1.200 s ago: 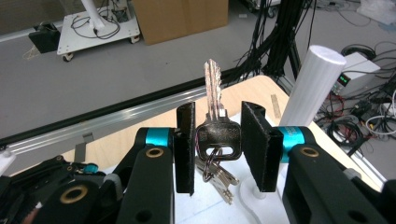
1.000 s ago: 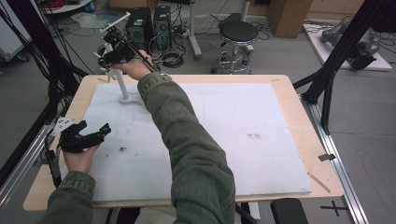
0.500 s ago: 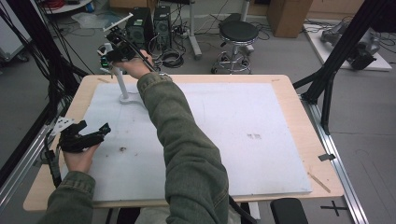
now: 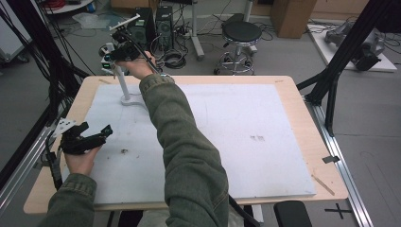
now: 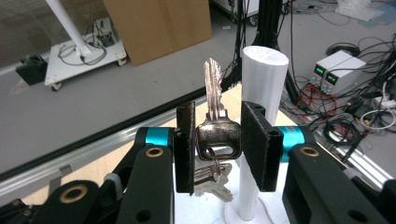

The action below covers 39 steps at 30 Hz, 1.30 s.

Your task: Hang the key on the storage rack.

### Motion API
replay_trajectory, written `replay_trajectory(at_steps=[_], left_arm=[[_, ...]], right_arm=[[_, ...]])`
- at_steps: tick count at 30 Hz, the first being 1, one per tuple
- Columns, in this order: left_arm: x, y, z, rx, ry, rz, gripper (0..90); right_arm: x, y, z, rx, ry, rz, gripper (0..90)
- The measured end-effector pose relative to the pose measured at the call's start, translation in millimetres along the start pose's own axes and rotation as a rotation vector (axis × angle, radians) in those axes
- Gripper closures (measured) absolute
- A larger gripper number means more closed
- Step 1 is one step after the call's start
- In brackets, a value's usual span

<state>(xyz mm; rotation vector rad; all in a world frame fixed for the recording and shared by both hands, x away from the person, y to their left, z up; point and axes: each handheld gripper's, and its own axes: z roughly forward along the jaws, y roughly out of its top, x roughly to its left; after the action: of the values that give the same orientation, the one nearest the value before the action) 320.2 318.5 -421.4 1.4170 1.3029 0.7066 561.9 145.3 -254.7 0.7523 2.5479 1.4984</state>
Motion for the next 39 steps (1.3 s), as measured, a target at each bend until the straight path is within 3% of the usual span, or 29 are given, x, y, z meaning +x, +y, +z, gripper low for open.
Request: replay_trajectory(at_steps=[5,7,8,10,11,14,19,20,21,22,27,30,32,39], left_arm=[[0.6,0.1,-0.3,0.002,0.001,0.001,1.7],[0.1,-0.1,-0.1,0.000,0.001,-0.004,1.7],[0.0,-0.1,-0.1,0.004,0.000,0.001,1.7],[-0.1,-0.1,0.2,0.004,0.000,0.002,1.7],[-0.1,-0.1,0.2,0.004,0.000,0.002,1.7],[0.1,-0.1,0.2,0.000,0.004,-0.001,1.7],[0.5,-0.2,0.6,-0.002,0.002,-0.002,1.7],[0.2,-0.2,0.6,0.001,0.001,0.001,1.7],[0.2,-0.2,0.6,0.001,0.001,0.001,1.7],[0.0,-0.2,0.8,0.001,0.002,0.001,1.7],[0.5,-0.1,0.8,-0.002,0.003,0.003,1.7],[-0.1,-0.3,1.9,-0.006,0.000,-0.007,1.7],[0.1,-0.3,2.0,-0.002,-0.001,-0.004,1.7],[0.4,-0.1,2.4,0.000,0.000,-0.006,1.7]], right_arm=[[2.7,-0.2,0.1,0.004,-0.001,0.004,62.9],[3.8,-0.5,0.0,0.004,0.006,0.003,57.5],[6.7,-1.3,0.2,0.010,0.025,-0.007,49.2],[11.6,-2.2,-0.4,0.016,0.015,-0.042,43.4],[11.6,-2.2,-0.4,0.016,0.015,-0.042,43.4],[16.8,-3.9,-3.4,0.010,-0.003,-0.051,32.3],[18.9,-5.5,-7.5,0.024,0.001,-0.055,22.1],[18.3,-6.4,-9.0,0.057,-0.005,-0.041,19.4],[18.3,-6.4,-9.0,0.057,-0.005,-0.041,19.4],[17.3,-8.3,-11.2,0.079,-0.001,-0.026,13.8],[14.3,-14.4,-23.7,0.099,-0.013,-0.034,10.5],[10.4,-19.9,-29.6,0.158,0.010,-0.025,7.3],[9.4,-24.2,-33.9,0.186,-0.003,-0.052,2.2],[1.9,-33.9,-54.4,0.144,-0.032,-0.016,0.6]])
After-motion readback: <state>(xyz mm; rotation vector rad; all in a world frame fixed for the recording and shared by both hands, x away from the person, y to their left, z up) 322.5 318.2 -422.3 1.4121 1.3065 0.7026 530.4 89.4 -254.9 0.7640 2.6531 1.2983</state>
